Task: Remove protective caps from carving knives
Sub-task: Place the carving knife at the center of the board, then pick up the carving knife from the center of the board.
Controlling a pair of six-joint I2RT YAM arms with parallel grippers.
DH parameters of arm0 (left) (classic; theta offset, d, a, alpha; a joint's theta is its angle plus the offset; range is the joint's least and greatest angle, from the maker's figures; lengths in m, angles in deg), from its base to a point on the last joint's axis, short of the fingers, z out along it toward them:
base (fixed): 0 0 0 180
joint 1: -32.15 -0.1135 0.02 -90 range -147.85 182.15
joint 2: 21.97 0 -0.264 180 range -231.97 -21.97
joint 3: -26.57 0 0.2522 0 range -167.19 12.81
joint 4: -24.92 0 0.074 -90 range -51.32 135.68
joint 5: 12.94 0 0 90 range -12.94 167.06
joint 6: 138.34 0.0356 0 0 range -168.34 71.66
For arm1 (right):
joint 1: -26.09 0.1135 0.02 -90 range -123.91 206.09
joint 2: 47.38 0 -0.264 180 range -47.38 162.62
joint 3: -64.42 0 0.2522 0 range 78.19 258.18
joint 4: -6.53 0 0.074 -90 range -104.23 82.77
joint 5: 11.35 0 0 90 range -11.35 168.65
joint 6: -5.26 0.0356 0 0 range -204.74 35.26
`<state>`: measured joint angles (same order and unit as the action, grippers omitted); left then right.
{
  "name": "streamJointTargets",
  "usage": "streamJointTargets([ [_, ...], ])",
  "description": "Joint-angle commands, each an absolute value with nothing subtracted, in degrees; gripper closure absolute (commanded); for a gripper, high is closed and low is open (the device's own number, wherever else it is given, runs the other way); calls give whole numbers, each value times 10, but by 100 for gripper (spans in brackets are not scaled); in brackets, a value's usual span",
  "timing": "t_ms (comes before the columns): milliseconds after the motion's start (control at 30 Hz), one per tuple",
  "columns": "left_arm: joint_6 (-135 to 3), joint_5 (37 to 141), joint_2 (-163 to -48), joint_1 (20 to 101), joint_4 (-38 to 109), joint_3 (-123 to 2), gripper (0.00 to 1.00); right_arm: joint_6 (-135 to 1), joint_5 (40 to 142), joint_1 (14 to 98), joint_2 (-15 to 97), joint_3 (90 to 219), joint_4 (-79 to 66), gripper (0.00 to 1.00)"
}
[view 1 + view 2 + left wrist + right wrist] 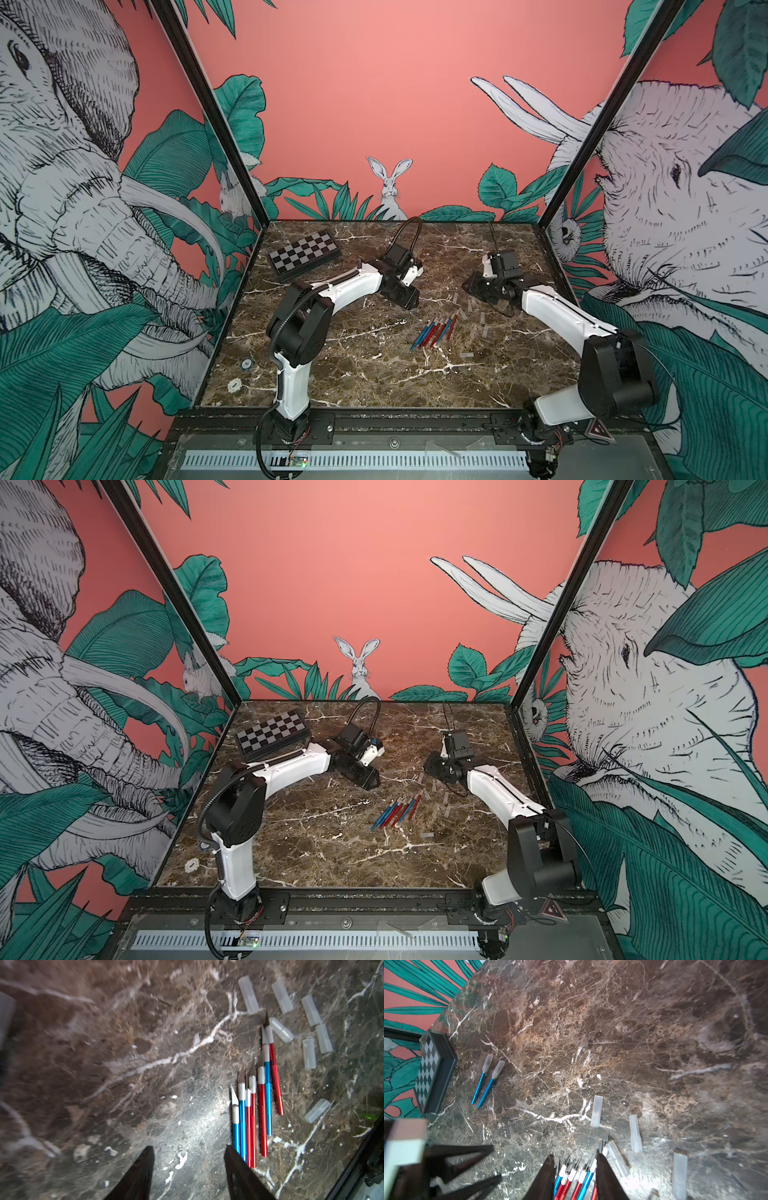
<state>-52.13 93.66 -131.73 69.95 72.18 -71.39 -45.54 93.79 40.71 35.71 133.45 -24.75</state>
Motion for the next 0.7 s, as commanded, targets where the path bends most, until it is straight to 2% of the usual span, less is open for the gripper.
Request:
streamJointTargets([
  [0, -497, 914, -1282, 650, 758, -744, 37, -469, 924, 410, 326, 1327, -263, 63],
  [167, -468, 896, -1300, 604, 789, -773, 32, -479, 919, 411, 286, 1318, -274, 49],
  [333, -443, 864, -1328, 581, 809, -799, 22, -494, 907, 409, 240, 1286, -256, 18],
  [400, -435, 847, -1342, 579, 812, -812, 22, -502, 904, 407, 226, 1277, -251, 5],
  [433, -430, 846, -1348, 579, 811, -816, 22, -504, 906, 406, 223, 1274, -251, 2],
  [667, -407, 839, -1404, 578, 810, -859, 22, -521, 919, 393, 215, 1263, -255, 1],
])
